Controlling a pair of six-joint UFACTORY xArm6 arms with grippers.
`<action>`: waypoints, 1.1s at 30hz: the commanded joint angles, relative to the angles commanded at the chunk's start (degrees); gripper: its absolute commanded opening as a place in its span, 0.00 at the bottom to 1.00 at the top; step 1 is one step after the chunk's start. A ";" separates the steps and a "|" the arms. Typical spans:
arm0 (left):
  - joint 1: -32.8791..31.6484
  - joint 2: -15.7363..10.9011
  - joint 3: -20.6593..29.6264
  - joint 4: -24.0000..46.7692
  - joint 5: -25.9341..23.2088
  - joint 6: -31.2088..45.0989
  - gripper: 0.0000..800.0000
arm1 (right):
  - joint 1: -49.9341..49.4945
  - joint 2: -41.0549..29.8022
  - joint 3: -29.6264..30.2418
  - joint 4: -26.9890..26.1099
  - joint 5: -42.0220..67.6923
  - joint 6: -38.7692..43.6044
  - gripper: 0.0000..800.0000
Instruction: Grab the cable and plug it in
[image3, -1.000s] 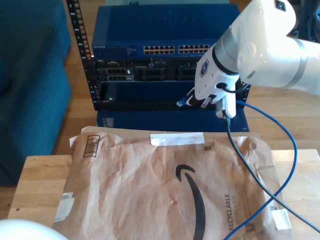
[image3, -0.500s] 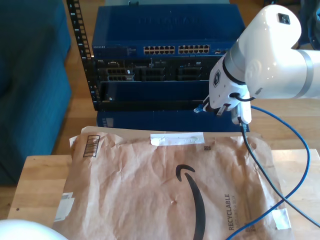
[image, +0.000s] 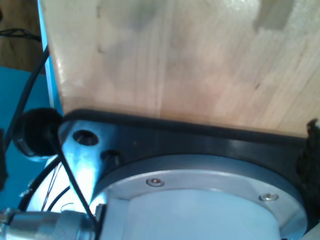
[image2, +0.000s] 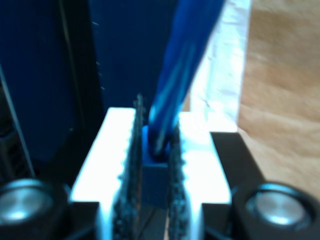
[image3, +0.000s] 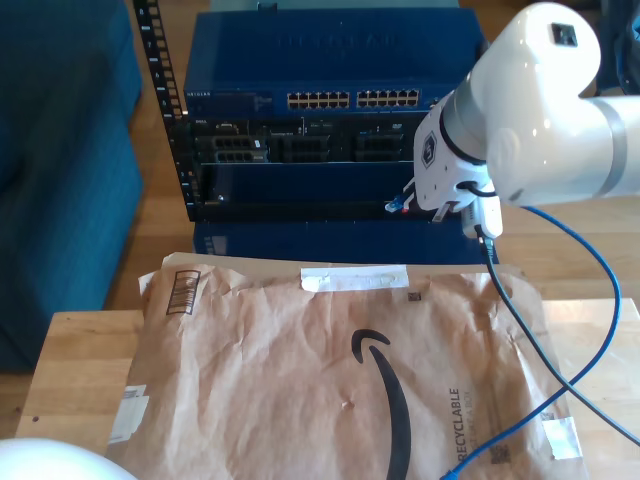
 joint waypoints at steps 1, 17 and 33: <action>0.00 0.09 0.00 0.00 0.00 0.00 1.00 | 0.18 -1.14 1.14 -1.05 -0.53 0.26 0.00; 0.00 0.09 0.00 0.00 0.00 0.00 1.00 | 6.33 -6.42 13.54 -2.64 -20.13 -0.09 0.00; 0.00 0.00 0.00 0.00 0.00 0.00 1.00 | 6.42 -5.98 13.10 -6.86 -19.25 0.26 0.00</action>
